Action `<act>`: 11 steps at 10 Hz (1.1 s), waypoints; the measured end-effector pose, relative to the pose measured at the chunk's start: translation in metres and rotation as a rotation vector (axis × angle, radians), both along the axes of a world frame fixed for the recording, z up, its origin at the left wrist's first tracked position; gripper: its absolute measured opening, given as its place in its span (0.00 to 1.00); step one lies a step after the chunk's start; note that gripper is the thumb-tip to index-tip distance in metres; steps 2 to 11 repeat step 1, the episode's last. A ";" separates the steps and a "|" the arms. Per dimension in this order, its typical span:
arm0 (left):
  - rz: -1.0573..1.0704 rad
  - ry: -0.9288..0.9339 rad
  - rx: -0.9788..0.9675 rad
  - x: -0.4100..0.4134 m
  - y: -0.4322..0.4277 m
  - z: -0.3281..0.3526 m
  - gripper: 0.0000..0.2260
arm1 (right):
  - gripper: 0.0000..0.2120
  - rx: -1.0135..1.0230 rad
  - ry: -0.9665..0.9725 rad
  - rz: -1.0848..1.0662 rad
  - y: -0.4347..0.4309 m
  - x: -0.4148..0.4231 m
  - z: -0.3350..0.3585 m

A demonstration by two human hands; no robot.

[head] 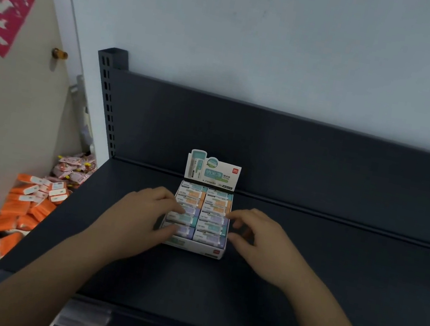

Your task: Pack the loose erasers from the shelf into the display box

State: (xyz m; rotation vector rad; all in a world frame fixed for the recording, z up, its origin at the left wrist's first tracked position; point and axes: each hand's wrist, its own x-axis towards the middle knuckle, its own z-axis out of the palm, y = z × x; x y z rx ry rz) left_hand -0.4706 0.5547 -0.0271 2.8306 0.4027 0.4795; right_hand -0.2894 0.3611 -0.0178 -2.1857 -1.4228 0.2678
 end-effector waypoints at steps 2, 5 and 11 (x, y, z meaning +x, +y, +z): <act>0.109 0.052 0.047 0.006 -0.005 0.004 0.19 | 0.19 0.003 -0.023 -0.016 0.003 0.001 0.003; 0.109 0.052 0.047 0.006 -0.005 0.004 0.19 | 0.19 0.003 -0.023 -0.016 0.003 0.001 0.003; 0.109 0.052 0.047 0.006 -0.005 0.004 0.19 | 0.19 0.003 -0.023 -0.016 0.003 0.001 0.003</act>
